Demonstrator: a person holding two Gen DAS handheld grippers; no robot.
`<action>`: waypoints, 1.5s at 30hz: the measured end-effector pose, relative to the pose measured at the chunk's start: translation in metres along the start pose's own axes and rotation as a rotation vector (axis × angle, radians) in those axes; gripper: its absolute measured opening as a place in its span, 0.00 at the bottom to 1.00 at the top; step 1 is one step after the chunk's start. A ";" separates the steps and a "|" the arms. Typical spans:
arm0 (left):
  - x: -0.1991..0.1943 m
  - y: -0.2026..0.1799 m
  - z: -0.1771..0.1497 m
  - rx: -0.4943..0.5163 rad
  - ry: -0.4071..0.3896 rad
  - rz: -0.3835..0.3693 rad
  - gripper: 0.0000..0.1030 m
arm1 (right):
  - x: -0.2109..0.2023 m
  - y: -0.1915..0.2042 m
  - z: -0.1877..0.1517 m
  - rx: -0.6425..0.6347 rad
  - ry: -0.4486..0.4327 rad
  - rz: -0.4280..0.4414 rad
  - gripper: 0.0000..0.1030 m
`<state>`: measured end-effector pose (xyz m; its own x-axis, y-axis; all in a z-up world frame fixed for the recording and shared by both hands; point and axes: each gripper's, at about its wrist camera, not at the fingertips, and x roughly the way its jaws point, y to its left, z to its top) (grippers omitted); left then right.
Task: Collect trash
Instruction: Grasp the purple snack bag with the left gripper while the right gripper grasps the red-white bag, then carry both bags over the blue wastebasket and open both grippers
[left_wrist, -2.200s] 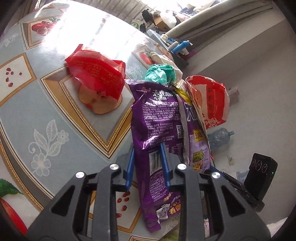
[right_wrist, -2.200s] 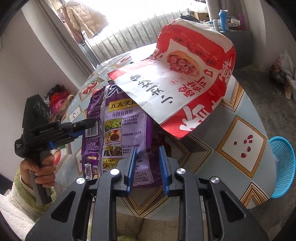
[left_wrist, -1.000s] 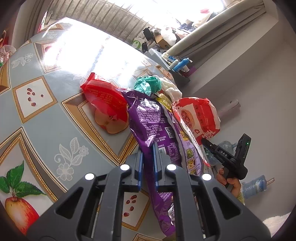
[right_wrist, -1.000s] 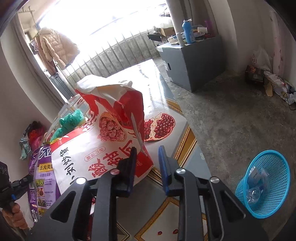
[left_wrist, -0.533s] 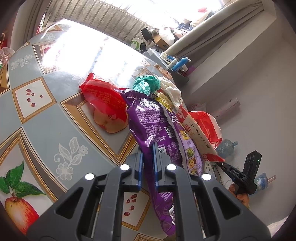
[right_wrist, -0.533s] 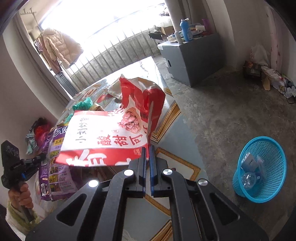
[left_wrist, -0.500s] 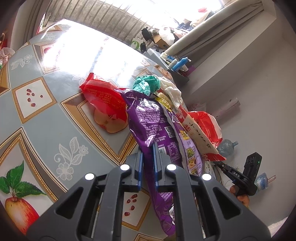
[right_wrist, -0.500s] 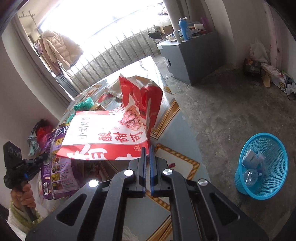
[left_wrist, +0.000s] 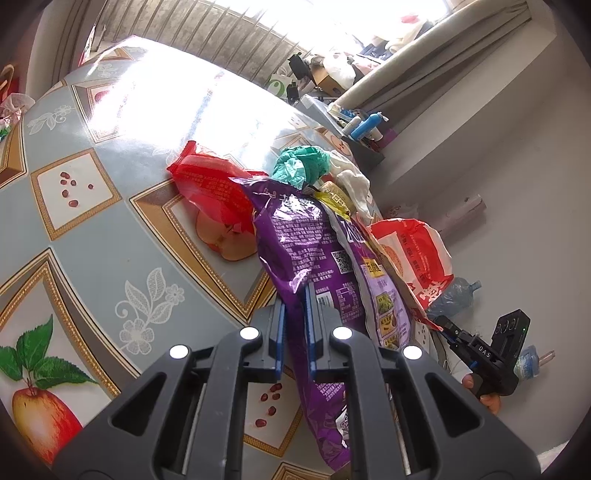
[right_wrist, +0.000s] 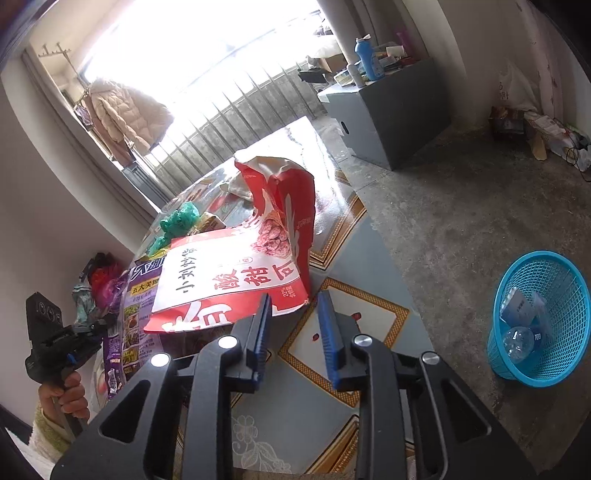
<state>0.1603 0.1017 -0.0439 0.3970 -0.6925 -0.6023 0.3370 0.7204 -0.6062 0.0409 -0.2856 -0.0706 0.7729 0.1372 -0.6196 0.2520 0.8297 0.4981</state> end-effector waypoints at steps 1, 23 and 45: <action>0.000 -0.001 0.000 0.004 0.000 0.001 0.07 | 0.001 0.000 0.000 0.002 -0.003 0.001 0.29; -0.005 -0.033 0.008 0.078 0.001 -0.015 0.05 | 0.044 -0.007 0.019 0.048 0.027 0.010 0.04; -0.075 -0.167 0.022 0.345 -0.183 -0.280 0.00 | -0.087 -0.045 0.022 0.131 -0.294 0.035 0.01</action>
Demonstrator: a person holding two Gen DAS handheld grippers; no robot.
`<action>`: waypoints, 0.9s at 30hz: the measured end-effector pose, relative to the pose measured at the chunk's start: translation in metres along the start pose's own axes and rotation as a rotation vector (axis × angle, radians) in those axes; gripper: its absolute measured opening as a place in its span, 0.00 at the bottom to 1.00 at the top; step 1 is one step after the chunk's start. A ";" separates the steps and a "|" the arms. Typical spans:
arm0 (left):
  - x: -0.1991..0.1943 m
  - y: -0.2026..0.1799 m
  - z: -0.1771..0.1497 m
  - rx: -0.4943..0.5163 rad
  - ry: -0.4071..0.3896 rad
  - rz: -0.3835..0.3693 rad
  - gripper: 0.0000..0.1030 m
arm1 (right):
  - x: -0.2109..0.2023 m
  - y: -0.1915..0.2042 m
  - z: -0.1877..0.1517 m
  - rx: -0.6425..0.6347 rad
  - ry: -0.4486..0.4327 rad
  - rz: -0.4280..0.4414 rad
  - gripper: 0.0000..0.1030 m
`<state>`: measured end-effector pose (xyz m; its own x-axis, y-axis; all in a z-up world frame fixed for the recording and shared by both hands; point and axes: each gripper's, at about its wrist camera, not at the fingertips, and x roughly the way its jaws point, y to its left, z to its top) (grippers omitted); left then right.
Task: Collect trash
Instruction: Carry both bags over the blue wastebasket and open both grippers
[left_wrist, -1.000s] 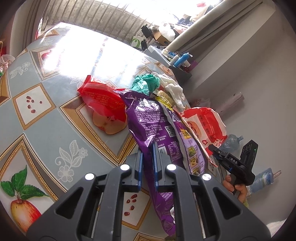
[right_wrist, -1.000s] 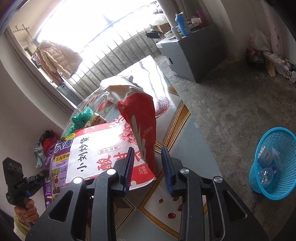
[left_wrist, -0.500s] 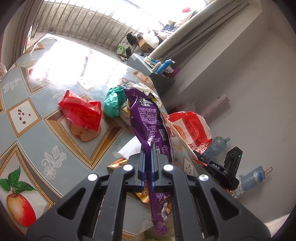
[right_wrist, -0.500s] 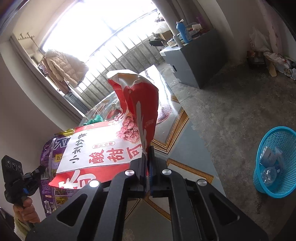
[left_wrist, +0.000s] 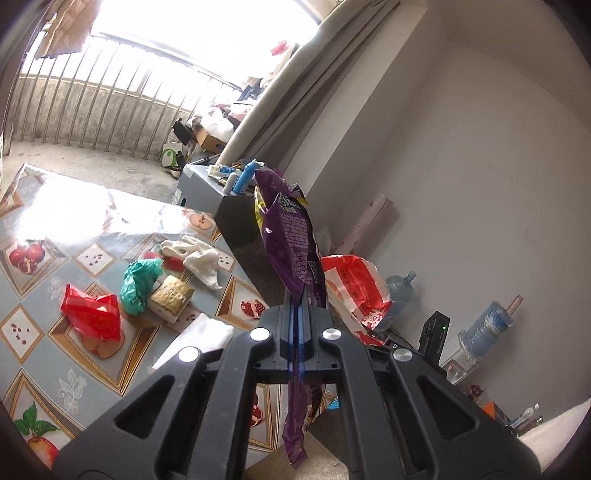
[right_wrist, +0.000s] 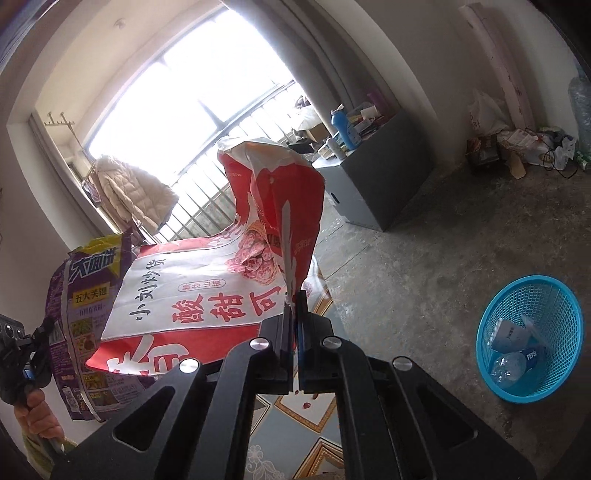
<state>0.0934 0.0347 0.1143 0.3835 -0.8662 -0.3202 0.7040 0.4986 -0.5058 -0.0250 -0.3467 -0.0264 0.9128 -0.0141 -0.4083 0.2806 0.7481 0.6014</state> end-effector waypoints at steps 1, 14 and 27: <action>0.002 -0.005 0.005 0.009 0.000 -0.005 0.00 | -0.006 -0.005 0.002 0.005 -0.013 -0.013 0.01; 0.140 -0.073 0.021 0.188 0.154 -0.067 0.00 | -0.071 -0.090 0.019 0.039 -0.127 -0.413 0.01; 0.371 -0.145 -0.065 0.300 0.575 -0.118 0.00 | -0.047 -0.218 -0.027 0.172 0.146 -0.790 0.02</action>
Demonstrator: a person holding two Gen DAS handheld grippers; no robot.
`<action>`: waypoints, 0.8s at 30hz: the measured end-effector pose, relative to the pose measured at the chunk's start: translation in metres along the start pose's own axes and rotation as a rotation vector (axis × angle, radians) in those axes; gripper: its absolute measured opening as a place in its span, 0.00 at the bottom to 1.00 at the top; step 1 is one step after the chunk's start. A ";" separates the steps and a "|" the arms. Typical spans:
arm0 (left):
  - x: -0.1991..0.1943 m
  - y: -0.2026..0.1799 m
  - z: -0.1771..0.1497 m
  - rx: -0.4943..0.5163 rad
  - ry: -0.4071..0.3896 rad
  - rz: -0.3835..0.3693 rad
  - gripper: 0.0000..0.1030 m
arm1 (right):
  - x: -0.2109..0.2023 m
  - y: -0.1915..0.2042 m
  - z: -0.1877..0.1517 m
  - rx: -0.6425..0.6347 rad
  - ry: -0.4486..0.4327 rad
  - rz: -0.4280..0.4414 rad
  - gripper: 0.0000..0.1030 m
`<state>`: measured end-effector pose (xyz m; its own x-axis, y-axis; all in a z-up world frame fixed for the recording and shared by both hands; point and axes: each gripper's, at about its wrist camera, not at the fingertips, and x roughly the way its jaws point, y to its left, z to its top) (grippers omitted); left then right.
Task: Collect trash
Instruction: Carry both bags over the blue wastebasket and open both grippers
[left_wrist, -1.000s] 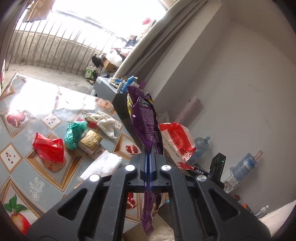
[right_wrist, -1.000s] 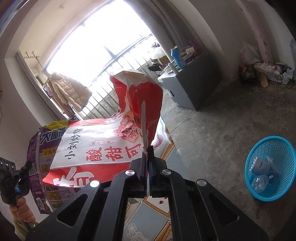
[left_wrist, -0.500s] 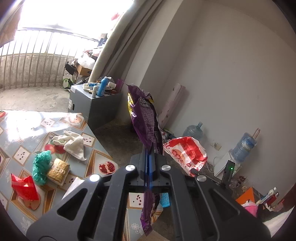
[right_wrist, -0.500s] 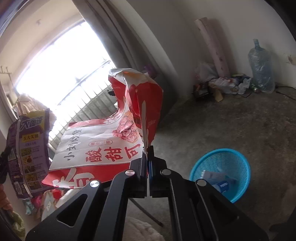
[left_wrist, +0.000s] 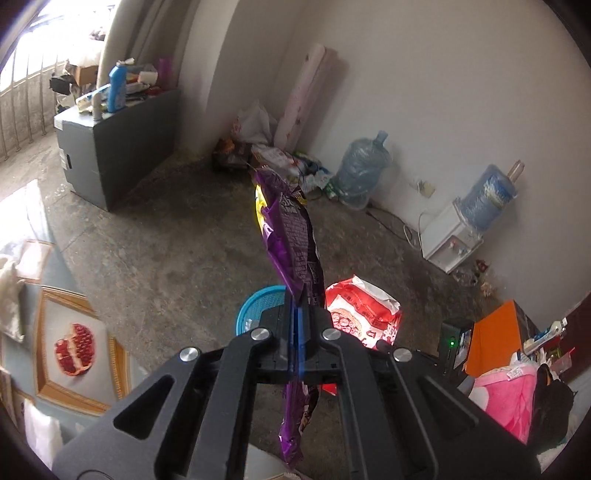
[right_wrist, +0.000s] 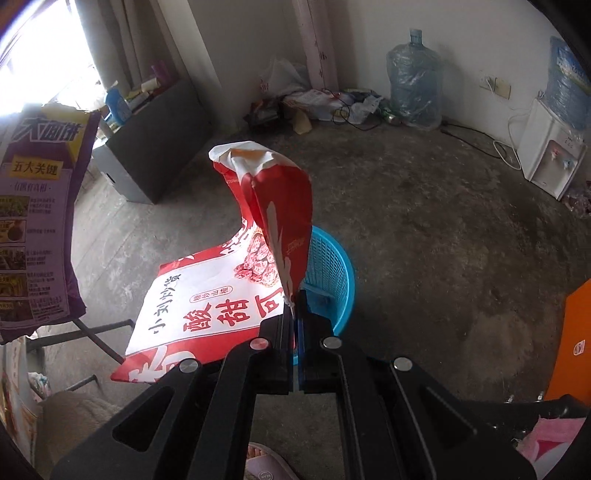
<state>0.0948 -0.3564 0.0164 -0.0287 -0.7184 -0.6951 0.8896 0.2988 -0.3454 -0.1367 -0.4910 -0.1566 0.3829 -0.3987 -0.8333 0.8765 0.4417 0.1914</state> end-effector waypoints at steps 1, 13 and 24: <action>0.020 -0.002 0.001 0.003 0.035 0.000 0.00 | 0.010 -0.003 0.000 0.006 0.019 -0.007 0.02; 0.154 -0.012 0.011 0.037 0.212 0.043 0.00 | 0.126 -0.032 0.004 0.143 0.189 0.016 0.45; 0.233 -0.008 0.001 -0.159 0.347 0.039 0.00 | 0.063 -0.084 -0.012 0.302 0.057 0.035 0.56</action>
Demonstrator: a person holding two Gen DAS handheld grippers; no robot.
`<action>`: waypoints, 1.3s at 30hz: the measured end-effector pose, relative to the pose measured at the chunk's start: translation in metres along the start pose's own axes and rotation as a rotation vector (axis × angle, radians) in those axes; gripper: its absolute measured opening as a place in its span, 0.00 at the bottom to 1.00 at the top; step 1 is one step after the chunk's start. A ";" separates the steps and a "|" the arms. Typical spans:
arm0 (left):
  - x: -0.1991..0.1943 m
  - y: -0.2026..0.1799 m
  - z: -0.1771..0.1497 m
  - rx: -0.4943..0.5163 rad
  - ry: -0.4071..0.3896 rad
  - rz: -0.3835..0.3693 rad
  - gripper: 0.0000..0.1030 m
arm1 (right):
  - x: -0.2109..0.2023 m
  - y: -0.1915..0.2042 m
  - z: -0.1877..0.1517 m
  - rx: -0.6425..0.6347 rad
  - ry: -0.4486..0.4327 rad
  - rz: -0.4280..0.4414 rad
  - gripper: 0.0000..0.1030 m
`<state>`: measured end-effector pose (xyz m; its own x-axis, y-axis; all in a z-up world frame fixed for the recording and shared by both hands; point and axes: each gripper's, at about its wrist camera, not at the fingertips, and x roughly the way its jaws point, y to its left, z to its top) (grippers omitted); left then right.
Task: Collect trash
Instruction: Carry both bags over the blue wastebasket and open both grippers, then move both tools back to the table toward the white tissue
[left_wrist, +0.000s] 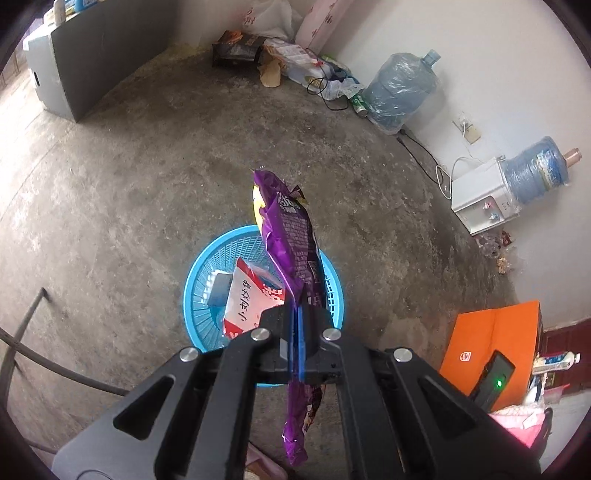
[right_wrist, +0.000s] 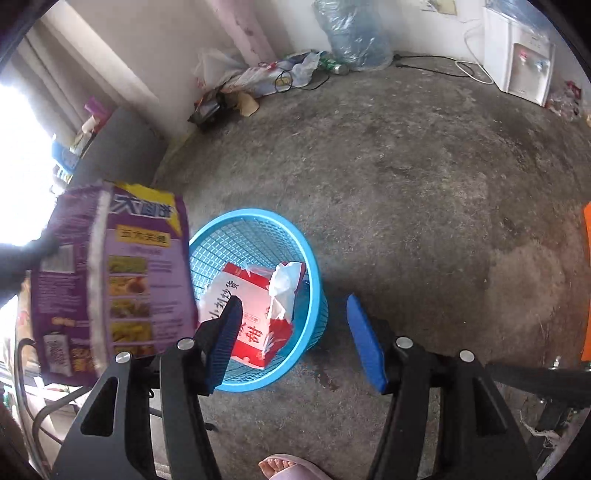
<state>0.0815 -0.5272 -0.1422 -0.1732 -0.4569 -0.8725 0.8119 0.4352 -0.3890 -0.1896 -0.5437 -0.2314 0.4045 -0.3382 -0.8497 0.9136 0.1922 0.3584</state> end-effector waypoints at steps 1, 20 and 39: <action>0.010 -0.003 0.001 0.000 0.013 0.018 0.00 | -0.003 -0.002 -0.001 0.002 0.001 -0.003 0.56; -0.092 -0.012 -0.017 0.070 -0.171 0.105 0.55 | -0.034 0.025 -0.014 -0.062 -0.028 0.056 0.56; -0.343 0.073 -0.187 -0.020 -0.544 0.283 0.71 | -0.168 0.171 -0.065 -0.470 -0.166 0.231 0.77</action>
<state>0.0958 -0.1938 0.0732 0.3614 -0.6500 -0.6685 0.7733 0.6096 -0.1747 -0.1040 -0.3945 -0.0521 0.6287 -0.3721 -0.6828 0.6982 0.6567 0.2850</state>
